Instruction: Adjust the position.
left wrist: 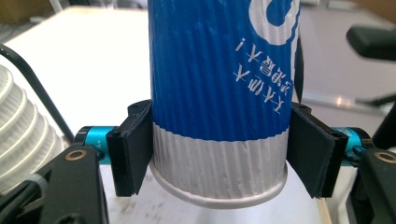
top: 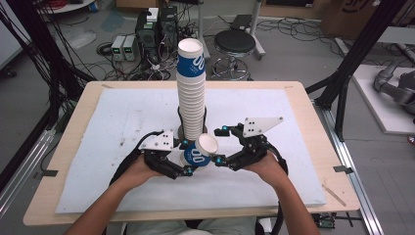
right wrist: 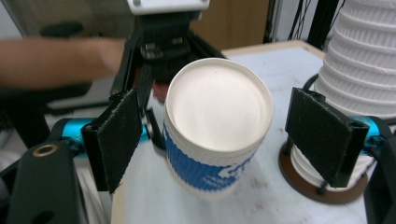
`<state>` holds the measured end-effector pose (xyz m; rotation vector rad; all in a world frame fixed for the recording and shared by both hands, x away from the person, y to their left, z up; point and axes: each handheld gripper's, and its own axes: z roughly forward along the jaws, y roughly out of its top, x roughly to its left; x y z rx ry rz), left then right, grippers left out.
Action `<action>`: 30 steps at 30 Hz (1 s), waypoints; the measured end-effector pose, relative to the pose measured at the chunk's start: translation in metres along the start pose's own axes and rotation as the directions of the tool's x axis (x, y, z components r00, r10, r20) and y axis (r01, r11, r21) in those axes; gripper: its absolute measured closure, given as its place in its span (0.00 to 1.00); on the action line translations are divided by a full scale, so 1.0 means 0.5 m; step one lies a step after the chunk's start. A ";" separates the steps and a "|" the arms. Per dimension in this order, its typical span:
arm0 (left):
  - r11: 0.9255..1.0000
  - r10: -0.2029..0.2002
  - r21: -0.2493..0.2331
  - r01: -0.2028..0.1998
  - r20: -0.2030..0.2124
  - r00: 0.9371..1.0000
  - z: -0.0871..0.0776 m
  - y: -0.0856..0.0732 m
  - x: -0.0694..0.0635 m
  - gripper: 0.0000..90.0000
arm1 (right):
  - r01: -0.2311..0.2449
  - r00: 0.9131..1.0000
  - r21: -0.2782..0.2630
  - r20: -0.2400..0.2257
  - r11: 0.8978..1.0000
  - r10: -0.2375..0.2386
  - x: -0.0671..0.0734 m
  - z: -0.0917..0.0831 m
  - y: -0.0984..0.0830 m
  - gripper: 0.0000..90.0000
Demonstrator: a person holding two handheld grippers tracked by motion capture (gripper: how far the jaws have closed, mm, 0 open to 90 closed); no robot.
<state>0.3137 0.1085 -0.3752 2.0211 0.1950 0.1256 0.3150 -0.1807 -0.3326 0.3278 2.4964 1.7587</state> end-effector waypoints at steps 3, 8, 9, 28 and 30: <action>0.998 0.023 0.051 -0.023 0.005 1.000 -0.002 0.014 0.002 0.33 | 0.036 0.999 0.086 0.014 0.996 -0.037 -0.001 -0.011 0.013 0.21; 0.988 0.063 0.143 -0.064 0.018 0.998 0.000 0.044 0.003 0.33 | 0.076 0.997 0.145 -0.002 0.987 -0.076 -0.005 -0.020 0.023 0.21; 0.984 0.068 0.162 -0.070 0.023 0.997 0.000 0.049 0.004 0.33 | 0.080 0.997 0.161 -0.002 0.984 -0.080 -0.006 -0.021 0.025 0.21; 0.934 0.115 0.334 -0.130 0.063 0.991 0.021 0.081 0.002 0.33 | 0.149 0.989 0.302 -0.060 0.942 -0.137 -0.007 0.020 0.039 0.21; 0.932 0.119 0.338 -0.134 0.062 0.991 0.023 0.083 0.000 0.33 | 0.169 0.985 0.327 -0.083 0.930 -0.150 -0.008 0.037 0.038 0.21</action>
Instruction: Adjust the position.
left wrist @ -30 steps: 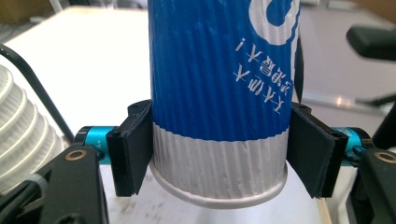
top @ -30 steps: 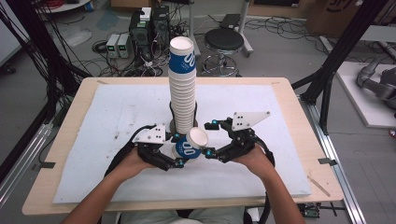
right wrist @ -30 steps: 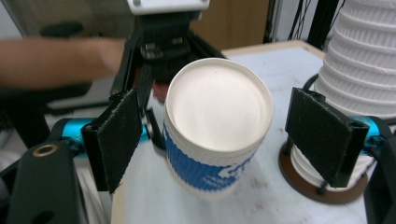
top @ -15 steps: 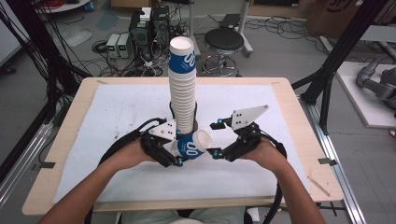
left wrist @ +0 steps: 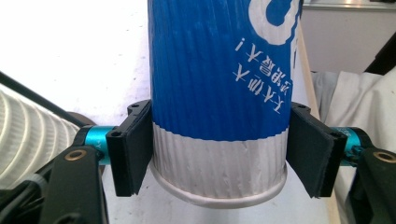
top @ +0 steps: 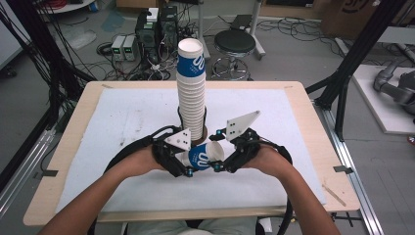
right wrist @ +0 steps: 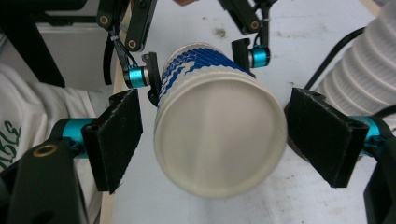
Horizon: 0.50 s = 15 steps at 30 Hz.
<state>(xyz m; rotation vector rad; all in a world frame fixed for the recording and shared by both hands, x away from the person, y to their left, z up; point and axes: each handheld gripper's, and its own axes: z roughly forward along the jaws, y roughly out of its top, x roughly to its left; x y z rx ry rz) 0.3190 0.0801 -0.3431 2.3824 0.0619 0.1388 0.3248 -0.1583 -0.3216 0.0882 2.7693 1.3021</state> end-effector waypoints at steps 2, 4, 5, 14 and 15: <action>1.000 0.008 0.004 -0.008 0.009 1.000 0.001 0.003 -0.001 0.33 | 0.006 1.000 0.009 -0.003 1.000 -0.006 0.000 0.005 0.001 0.21; 1.000 0.013 0.009 -0.013 0.023 1.000 0.002 0.005 -0.001 0.33 | 0.011 1.000 0.031 -0.010 0.999 -0.011 0.001 0.015 0.002 0.22; 1.000 0.013 0.010 -0.013 0.025 1.000 0.003 0.005 -0.002 0.33 | 0.019 1.000 0.045 -0.025 0.999 -0.018 0.000 0.020 0.002 0.28; 0.999 0.031 0.020 -0.032 0.036 0.999 0.007 0.006 -0.004 0.32 | 0.040 0.998 0.063 -0.053 0.997 -0.037 0.005 0.024 0.001 0.35; 1.000 0.027 0.010 -0.027 0.040 0.999 0.008 0.004 -0.005 0.31 | 0.037 0.998 0.062 -0.050 0.997 -0.034 0.005 0.023 0.000 0.34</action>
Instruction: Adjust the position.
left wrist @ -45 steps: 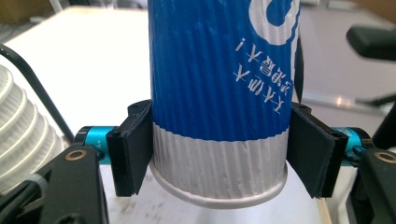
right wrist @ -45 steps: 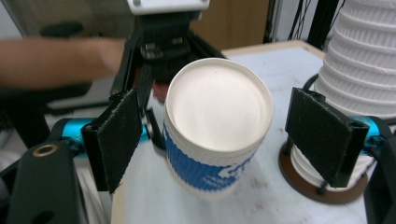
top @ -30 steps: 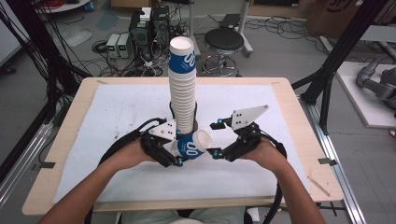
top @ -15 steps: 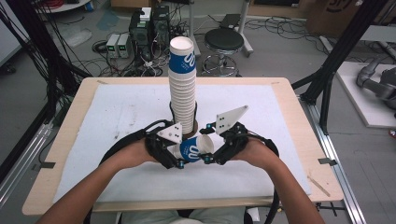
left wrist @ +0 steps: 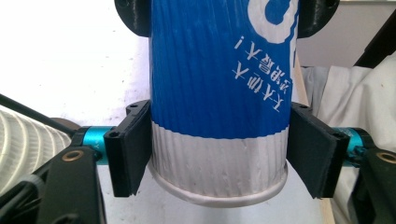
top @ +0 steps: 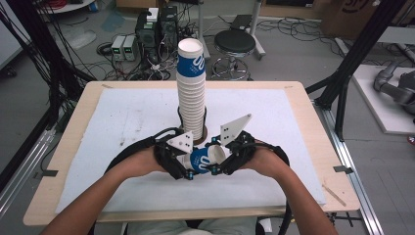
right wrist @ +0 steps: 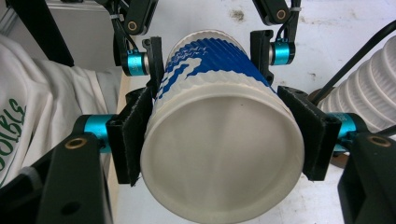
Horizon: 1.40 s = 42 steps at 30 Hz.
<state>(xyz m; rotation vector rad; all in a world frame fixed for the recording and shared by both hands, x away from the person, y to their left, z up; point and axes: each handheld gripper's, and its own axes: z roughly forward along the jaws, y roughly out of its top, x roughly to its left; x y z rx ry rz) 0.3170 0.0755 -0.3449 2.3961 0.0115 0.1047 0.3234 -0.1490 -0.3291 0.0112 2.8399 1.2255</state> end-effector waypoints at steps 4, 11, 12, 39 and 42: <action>0.999 -0.006 -0.033 0.006 0.002 1.000 0.002 -0.005 0.000 0.29 | -0.005 1.000 -0.006 -0.005 1.000 0.005 0.000 -0.002 -0.004 0.34; 0.983 -0.049 -0.175 0.053 0.023 0.999 -0.006 -0.027 0.003 0.20 | -0.043 0.999 -0.072 -0.020 0.996 0.042 -0.004 -0.015 -0.025 0.34; 0.980 -0.054 -0.191 0.058 0.025 0.998 -0.007 -0.031 0.003 0.20 | -0.043 0.999 -0.072 -0.020 0.996 0.042 -0.004 -0.015 -0.025 0.34; 0.803 -0.159 -0.579 0.138 0.015 0.987 -0.023 -0.112 -0.004 0.20 | -0.166 0.983 -0.416 0.001 0.894 0.183 -0.001 -0.062 -0.140 0.34; 0.785 -0.171 -0.601 0.149 0.022 0.985 -0.017 -0.118 -0.004 0.20 | -0.164 0.982 -0.460 0.009 0.872 0.190 0.001 -0.064 -0.152 0.34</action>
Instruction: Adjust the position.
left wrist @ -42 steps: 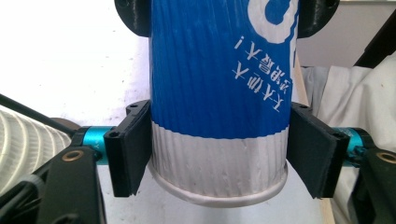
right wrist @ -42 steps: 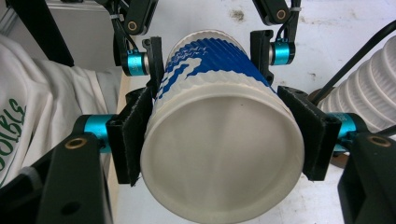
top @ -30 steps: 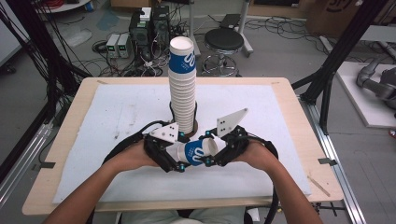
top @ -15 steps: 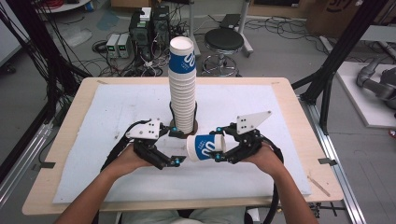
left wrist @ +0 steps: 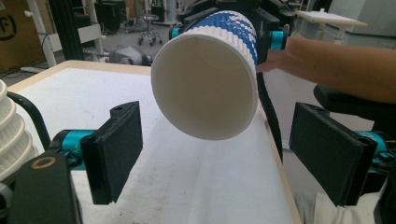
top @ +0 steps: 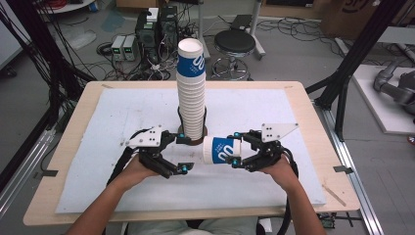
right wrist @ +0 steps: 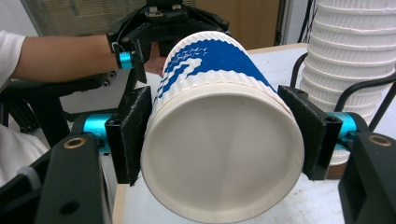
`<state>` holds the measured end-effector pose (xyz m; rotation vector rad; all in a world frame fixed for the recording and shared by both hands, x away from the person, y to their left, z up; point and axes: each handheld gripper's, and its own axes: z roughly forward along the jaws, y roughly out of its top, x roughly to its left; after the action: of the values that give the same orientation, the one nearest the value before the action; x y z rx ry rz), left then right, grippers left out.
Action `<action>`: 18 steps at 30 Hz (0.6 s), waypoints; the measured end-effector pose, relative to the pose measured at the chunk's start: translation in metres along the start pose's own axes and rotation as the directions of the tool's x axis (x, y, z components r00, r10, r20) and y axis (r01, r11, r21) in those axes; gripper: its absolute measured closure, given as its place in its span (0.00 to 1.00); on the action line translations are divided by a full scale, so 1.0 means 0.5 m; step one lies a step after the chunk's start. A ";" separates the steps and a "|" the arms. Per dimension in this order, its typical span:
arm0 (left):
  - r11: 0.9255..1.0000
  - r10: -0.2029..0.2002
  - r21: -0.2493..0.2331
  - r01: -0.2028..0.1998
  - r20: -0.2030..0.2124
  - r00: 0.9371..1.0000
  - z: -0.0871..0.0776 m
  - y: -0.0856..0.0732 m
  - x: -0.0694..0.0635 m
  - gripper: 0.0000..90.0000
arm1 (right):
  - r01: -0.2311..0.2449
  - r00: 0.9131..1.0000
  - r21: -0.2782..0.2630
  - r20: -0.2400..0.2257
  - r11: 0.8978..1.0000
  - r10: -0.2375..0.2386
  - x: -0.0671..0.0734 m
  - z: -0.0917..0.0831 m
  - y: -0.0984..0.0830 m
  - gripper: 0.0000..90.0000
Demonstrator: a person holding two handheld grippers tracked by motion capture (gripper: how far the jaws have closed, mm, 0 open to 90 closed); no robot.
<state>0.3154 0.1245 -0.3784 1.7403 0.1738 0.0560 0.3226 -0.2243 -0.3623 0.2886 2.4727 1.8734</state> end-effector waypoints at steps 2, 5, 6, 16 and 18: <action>1.000 -0.002 -0.008 0.002 0.001 1.000 0.000 -0.002 0.000 0.20 | -0.003 1.000 -0.004 0.003 1.000 0.003 0.000 -0.001 -0.002 0.34; 0.999 -0.013 -0.052 0.013 0.004 1.000 0.001 -0.007 0.000 0.19 | -0.004 1.000 -0.025 -0.004 1.000 0.004 0.002 -0.002 -0.002 0.34; 0.998 -0.017 -0.061 0.017 0.011 1.000 0.003 -0.010 -0.001 0.20 | -0.010 1.000 -0.058 -0.018 0.998 0.009 0.004 -0.004 -0.002 0.34; 0.997 -0.009 -0.070 0.011 0.037 0.999 0.019 -0.012 -0.004 0.20 | -0.019 0.998 -0.085 -0.054 0.996 0.015 0.006 0.001 -0.003 0.34; 0.997 -0.009 -0.072 0.012 0.040 0.999 0.023 -0.013 -0.004 0.19 | -0.024 0.998 -0.083 -0.064 0.996 0.019 0.006 0.005 -0.004 0.34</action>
<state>0.3142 0.1142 -0.3865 1.6670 0.1499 0.0201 0.3196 -0.2221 -0.3648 0.2579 2.4319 2.0188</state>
